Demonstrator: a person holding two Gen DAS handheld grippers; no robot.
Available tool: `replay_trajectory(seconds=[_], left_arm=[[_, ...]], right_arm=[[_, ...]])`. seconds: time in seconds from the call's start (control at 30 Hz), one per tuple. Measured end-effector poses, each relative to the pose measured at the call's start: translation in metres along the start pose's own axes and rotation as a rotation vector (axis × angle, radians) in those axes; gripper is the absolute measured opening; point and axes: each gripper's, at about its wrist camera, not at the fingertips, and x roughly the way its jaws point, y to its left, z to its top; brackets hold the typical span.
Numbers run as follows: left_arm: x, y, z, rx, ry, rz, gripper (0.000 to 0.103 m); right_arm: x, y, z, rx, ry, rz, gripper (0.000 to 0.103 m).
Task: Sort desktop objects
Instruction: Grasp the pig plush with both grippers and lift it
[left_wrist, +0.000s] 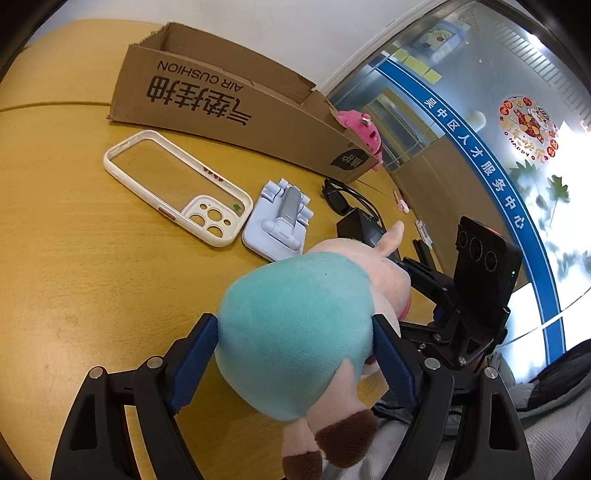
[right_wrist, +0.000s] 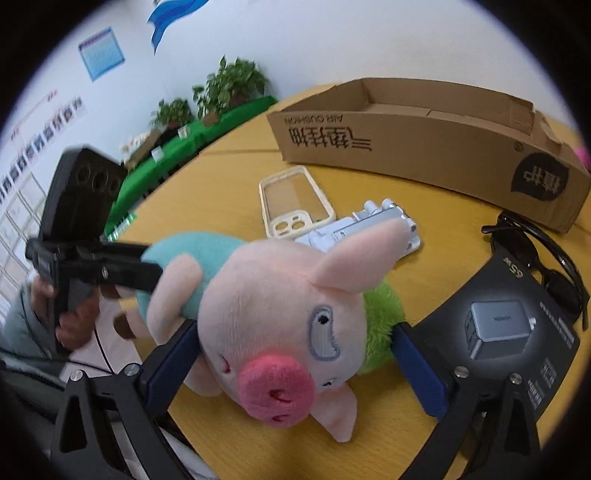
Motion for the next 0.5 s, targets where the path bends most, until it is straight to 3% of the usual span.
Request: replay_trajectory(seconds=[0.1, 0.23, 0.33, 0.5], left_arm=[[0.002, 0.006, 0.006, 0.002, 0.024, -0.026, 0.086], [0.006, 0.014, 0.014, -0.026, 0.053, -0.058, 0.086], [0.006, 0.017, 0.020, -0.046, 0.060, -0.089, 0.079], [-0.010, -0.009, 0.036, 0.064, 0.010, -0.036, 0.075]], right_arm=[[0.002, -0.005, 0.003, 0.017, 0.022, 0.024, 0.101], [0.013, -0.001, 0.010, -0.008, 0.023, -0.009, 0.101], [0.015, -0.002, 0.014, 0.003, 0.025, -0.003, 0.098], [0.012, 0.000, 0.022, 0.001, 0.013, 0.018, 0.085]])
